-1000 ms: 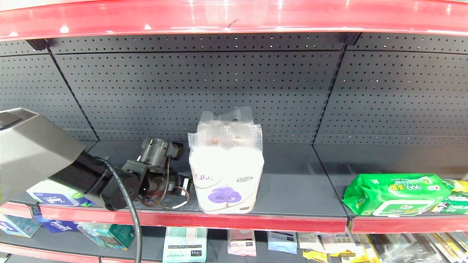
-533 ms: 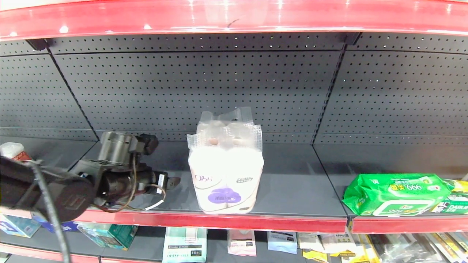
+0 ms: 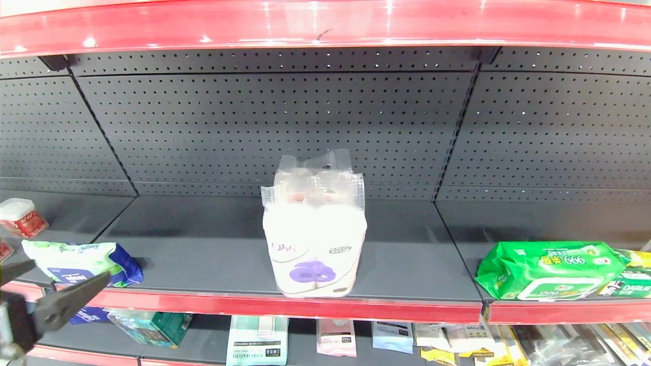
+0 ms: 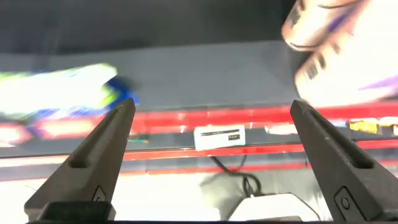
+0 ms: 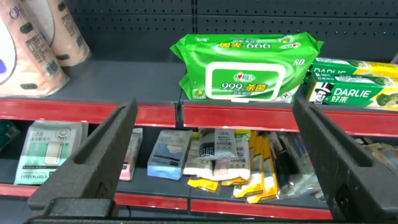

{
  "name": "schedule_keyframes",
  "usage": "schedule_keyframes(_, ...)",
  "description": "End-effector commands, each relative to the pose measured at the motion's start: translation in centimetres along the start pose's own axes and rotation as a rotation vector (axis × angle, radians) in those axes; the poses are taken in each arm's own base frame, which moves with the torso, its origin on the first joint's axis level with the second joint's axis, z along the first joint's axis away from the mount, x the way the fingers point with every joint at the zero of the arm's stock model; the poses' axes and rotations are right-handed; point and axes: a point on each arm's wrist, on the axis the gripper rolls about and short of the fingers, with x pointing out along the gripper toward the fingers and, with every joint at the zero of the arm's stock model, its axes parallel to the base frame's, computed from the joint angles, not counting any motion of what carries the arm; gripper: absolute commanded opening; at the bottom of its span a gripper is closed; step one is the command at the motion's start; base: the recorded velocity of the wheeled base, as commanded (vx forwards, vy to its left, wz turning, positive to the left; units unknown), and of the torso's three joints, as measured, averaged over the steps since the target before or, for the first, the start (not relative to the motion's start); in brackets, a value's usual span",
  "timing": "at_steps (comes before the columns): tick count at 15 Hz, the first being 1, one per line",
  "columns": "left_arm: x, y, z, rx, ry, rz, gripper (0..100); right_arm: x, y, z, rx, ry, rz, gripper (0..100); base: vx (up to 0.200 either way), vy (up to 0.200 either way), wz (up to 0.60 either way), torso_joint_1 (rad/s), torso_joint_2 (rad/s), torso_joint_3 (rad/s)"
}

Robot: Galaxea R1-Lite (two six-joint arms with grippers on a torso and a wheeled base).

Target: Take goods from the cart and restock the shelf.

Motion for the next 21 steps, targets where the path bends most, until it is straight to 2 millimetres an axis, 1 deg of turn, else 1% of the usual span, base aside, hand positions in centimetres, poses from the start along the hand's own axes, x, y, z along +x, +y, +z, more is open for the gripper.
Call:
schedule_keyframes(1, -9.5, 0.8, -9.5, -0.002, -0.212, 0.044, 100, 0.0, 0.0, 0.0, 0.001, 0.000, 0.000, 100, 0.000, 0.000, 0.00, 0.000, 0.00, 0.000)
schedule_keyframes(2, -9.4, 0.8, -12.0, -0.007, -0.232, 0.049, 100, 0.0, 0.0, 0.0, 0.001, 0.000, 0.000, 100, 0.000, 0.000, 0.00, 0.000, 0.00, 0.000)
schedule_keyframes(3, -8.6, 0.9, -12.3, -0.027, -0.229, 0.079, 100, 0.0, 0.0, 0.0, 0.001, 0.000, 0.000, 100, 0.000, 0.000, 0.00, 0.000, 0.00, 0.000)
schedule_keyframes(4, -8.2, 0.9, -11.8, -0.089, -0.313, 0.084, 100, 0.0, 0.0, 0.0, 0.004, 0.000, -0.003, 100, 0.000, 0.000, 0.00, 0.000, 0.00, 0.000)
schedule_keyframes(6, -4.9, 0.7, -14.0, -0.158, -0.333, 0.049, 100, 0.0, 0.0, 0.0, 0.004, 0.000, -0.003, 100, 0.000, 0.000, 0.00, 0.000, 0.00, 0.000)
schedule_keyframes(7, -3.6, 0.6, -14.9, -0.163, -0.406, 0.044, 100, 0.0, 0.0, 0.0, 0.002, 0.000, -0.003, 100, 0.000, 0.000, 0.00, 0.000, 0.00, 0.000)
schedule_keyframes(8, -3.6, 0.6, -15.2, -0.170, -0.351, 0.043, 100, 0.0, 0.0, 0.0, 0.002, 0.000, -0.004, 100, 0.000, 0.000, 0.00, 0.000, 0.00, 0.000)
schedule_keyframes(21, -3.5, 0.6, -15.3, -0.181, -0.355, 0.048, 100, 0.0, 0.0, 0.0, 0.005, 0.001, -0.010, 100, 0.000, 0.000, 0.00, 0.000, 0.00, 0.000)
